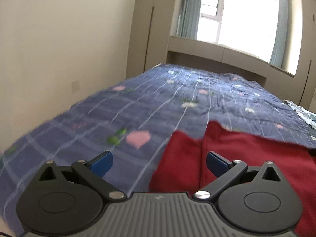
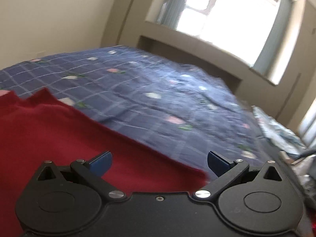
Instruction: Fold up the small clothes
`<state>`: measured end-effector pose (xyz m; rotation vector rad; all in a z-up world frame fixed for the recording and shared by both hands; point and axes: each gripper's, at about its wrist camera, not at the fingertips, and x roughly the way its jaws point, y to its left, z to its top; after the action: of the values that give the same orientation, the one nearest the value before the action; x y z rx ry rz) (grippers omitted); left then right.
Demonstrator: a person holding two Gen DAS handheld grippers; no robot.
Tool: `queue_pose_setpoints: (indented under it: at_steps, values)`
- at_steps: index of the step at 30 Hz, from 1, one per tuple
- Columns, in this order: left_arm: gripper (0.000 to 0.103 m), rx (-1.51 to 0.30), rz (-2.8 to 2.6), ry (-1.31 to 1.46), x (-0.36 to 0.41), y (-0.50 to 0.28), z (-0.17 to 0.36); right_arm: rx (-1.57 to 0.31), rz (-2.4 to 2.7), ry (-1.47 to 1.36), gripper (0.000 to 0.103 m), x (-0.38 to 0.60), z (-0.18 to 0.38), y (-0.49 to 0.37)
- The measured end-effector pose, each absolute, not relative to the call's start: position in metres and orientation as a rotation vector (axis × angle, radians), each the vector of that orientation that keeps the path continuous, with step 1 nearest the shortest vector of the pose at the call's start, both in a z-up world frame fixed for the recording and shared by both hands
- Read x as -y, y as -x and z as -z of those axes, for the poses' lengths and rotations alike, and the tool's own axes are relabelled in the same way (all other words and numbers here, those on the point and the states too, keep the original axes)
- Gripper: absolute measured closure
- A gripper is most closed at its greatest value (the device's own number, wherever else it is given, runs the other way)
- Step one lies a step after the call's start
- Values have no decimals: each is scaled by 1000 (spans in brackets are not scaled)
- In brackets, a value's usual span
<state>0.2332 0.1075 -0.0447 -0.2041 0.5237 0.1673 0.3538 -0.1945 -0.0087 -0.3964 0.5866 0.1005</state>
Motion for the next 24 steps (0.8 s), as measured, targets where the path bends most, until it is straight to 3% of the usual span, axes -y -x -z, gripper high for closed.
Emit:
queue_pose_setpoints:
  at_steps: [4, 14, 24]
  values:
    - [0, -540, -150, 296, -110, -216, 62, -582, -101, 454, 1, 166, 18, -371]
    - [0, -533, -99, 226, -97, -208, 85, -661, -45, 539, 1, 139, 63, -425]
    - [0, -529, -93, 244, -99, -209, 88, -630, -35, 551, 1, 136, 63, -396]
